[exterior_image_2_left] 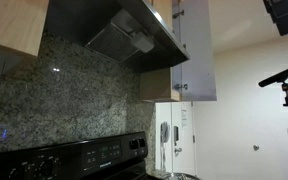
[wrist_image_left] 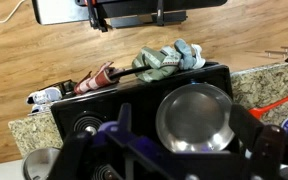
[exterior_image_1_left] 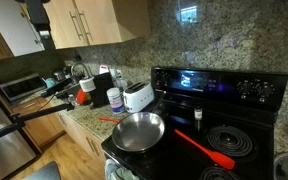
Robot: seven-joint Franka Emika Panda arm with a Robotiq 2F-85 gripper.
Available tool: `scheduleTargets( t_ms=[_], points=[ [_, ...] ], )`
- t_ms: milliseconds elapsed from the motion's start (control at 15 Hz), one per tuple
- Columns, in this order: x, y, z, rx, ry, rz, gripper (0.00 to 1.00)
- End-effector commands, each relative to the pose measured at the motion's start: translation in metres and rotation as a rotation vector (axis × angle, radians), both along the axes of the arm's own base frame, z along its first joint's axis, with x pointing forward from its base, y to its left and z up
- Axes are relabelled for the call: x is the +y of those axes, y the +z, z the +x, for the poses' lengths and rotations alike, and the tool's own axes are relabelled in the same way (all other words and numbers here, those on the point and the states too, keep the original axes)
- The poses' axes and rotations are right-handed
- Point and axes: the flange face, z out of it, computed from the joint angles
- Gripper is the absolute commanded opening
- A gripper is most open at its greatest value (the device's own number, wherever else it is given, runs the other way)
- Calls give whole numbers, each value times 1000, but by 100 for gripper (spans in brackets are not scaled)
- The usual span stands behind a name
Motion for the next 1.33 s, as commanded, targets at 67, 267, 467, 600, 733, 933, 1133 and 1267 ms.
scheduleTargets(
  t_ms=[67,267,467,600,733,933,1133,1267],
  points=[
    [0,2,2,-16,2,-1,100],
    [0,15,9,-121,-5,5,100],
    [-3,45,20,-314,-8,47,100],
    [-7,63,24,-431,-23,70,100],
    [-18,85,22,-520,-66,96,100],
    [-40,117,11,-659,-126,115,100],
    [-57,152,6,-799,-170,130,100],
    [-59,177,8,-890,-197,128,100]
  ],
)
